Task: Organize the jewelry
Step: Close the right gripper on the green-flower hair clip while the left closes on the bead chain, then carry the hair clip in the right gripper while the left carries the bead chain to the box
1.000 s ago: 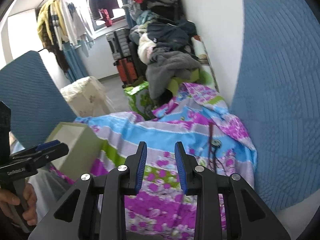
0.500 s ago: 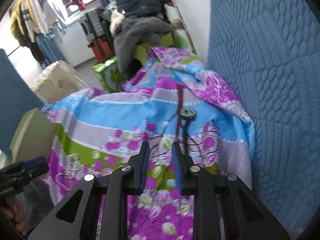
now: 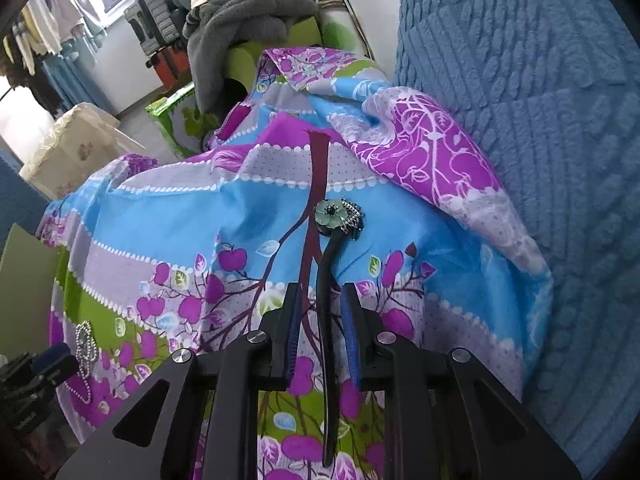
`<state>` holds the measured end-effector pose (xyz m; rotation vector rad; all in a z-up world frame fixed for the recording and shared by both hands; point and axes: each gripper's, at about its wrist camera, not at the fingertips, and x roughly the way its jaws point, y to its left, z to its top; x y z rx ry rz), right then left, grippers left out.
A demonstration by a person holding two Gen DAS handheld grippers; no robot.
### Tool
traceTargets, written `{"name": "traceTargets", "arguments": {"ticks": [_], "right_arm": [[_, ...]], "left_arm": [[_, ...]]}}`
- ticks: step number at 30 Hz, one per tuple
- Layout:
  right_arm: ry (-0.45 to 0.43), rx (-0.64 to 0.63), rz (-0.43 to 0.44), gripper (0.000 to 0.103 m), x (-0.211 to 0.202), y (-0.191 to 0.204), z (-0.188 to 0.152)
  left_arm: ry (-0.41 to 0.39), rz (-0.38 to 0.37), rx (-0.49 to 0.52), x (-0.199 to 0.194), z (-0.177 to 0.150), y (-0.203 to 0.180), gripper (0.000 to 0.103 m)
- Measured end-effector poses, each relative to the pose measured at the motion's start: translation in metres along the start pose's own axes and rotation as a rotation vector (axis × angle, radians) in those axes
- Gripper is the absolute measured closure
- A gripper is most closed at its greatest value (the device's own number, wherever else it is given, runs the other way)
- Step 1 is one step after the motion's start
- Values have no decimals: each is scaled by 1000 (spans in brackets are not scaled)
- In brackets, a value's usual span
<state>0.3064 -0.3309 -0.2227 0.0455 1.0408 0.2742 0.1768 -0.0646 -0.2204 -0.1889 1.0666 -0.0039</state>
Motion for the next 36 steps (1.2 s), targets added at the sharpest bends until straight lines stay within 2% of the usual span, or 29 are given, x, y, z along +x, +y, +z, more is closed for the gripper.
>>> {"name": "traceTargets", "arguments": {"ticks": [7,13,21,23,26,36], "right_arm": [[28,-6,-8,85,16,2,4],[21,-42,-45,94,24,9,6],[19,-79,-81,96,27,17,6],[23,-85,-78,96,27,18,5],[27,-93,-72,96,26,20,4],[-1,-92,-51,96,4,29,-2]], "left_arm": [[21,-1,-2,10,-5,5,68],[5,7,15,11,-4,2,68],[8,55,123,13,-6,-10,69],[7,49,125,13,-6,-9,80],[6,43,128,14,-3,-7,92],[11,20,124,16,2,-6,97]]}}
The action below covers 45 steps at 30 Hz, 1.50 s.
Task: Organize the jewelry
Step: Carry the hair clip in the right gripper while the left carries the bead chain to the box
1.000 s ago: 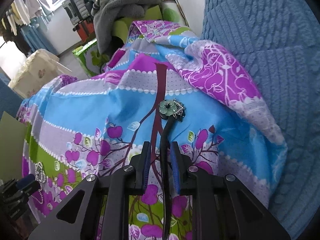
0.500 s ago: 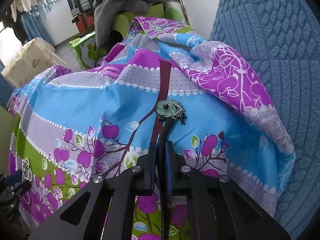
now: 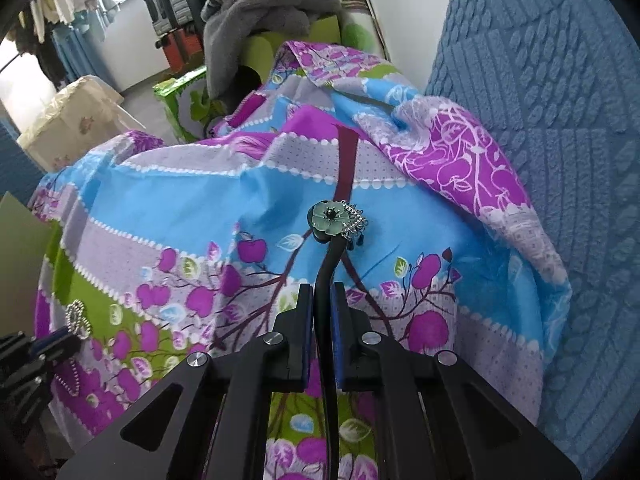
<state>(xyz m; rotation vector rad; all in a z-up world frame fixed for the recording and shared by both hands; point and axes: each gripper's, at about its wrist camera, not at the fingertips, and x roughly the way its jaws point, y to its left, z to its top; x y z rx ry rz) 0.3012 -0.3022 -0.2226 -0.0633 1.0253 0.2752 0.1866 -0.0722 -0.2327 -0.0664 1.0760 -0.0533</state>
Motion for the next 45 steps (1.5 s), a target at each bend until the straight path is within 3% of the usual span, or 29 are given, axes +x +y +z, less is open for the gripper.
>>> {"name": "traceTargets", "arguments": {"ticks": [10,25,37,45], "right_arm": [[-61,24,64,96,-47,20,-14],[-185,37,146,96,-129,59,-7],[-258,-16,189,96,-196,102,32],[-340,-91,256,96,-243,150,80]], "left_arm": [[-33,-109,-43,-29,11,2,100],[-169,-236,-66,-122,37,9,100],[-244,-189,-72,-201,68,24,100],[-312,-126,-95,-257,96,57,100]]}}
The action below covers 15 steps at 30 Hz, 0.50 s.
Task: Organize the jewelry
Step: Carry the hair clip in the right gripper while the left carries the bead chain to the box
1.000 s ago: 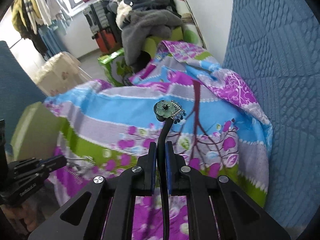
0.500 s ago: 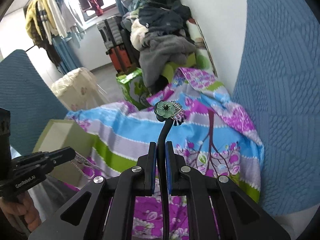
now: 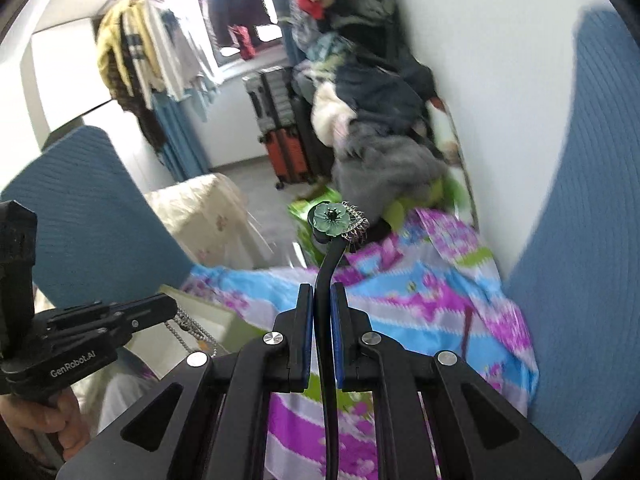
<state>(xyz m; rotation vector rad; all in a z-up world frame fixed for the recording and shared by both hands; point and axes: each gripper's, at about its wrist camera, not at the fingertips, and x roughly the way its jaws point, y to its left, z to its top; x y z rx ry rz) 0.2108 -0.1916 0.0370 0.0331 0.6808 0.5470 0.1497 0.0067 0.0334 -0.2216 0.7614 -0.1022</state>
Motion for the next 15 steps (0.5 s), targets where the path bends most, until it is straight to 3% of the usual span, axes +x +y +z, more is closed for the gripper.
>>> {"name": "traceTargets", "arguments": {"ticks": [8,15], "right_arm": [[-58,-74,98,96,8,59,50],[-8,-123,174,96,45,122,59]], "left_arm": [[-90,82,-40,-44,31,45,100],[-98,117,-113,-57,28,102,100]]}}
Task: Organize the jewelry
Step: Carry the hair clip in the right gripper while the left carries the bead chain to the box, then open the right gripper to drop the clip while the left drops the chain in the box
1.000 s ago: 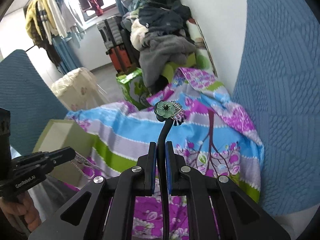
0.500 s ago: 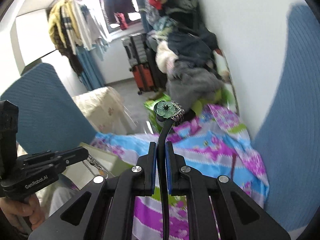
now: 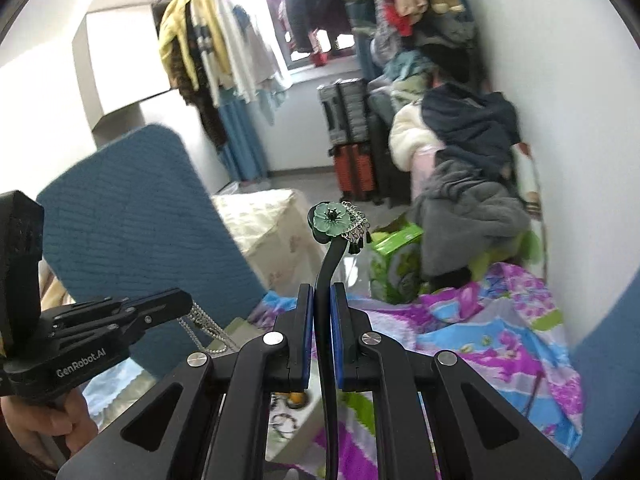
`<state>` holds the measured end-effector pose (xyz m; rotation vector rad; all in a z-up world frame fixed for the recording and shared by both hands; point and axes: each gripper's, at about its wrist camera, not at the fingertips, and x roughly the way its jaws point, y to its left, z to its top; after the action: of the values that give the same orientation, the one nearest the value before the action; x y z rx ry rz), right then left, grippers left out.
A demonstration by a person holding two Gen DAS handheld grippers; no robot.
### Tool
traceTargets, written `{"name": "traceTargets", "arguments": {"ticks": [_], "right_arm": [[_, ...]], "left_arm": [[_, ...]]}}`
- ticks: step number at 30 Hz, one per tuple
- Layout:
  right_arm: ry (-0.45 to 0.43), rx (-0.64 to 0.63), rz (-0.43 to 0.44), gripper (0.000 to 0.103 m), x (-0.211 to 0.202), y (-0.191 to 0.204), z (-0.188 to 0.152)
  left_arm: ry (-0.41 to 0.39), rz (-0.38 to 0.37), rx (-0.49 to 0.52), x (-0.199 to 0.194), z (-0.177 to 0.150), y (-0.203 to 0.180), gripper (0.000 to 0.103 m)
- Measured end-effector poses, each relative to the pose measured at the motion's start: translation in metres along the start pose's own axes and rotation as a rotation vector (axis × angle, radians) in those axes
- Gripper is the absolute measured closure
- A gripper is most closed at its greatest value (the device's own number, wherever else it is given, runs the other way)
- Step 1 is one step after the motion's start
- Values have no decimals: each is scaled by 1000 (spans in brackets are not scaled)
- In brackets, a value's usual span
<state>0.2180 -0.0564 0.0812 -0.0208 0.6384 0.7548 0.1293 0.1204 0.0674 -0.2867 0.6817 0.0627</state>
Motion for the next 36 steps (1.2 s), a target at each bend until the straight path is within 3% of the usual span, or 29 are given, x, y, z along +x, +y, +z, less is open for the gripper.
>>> {"name": "traceTargets", "arguments": {"ticks": [7,15,26,36], "right_arm": [[80,-11,18,96,52,35,-17],[207,4,-4,96,113,40,-63],[350,13,-27,96,175,35,-122],[437,32,-10,94,194,27,-139]], "left_arm": [[44,26,-52,20,-15,55,100],[143,34,-97,69,-52,101,100],[289,52,-106,135,-104,124,100],[334,65,-153,147,-121,133,100]]}}
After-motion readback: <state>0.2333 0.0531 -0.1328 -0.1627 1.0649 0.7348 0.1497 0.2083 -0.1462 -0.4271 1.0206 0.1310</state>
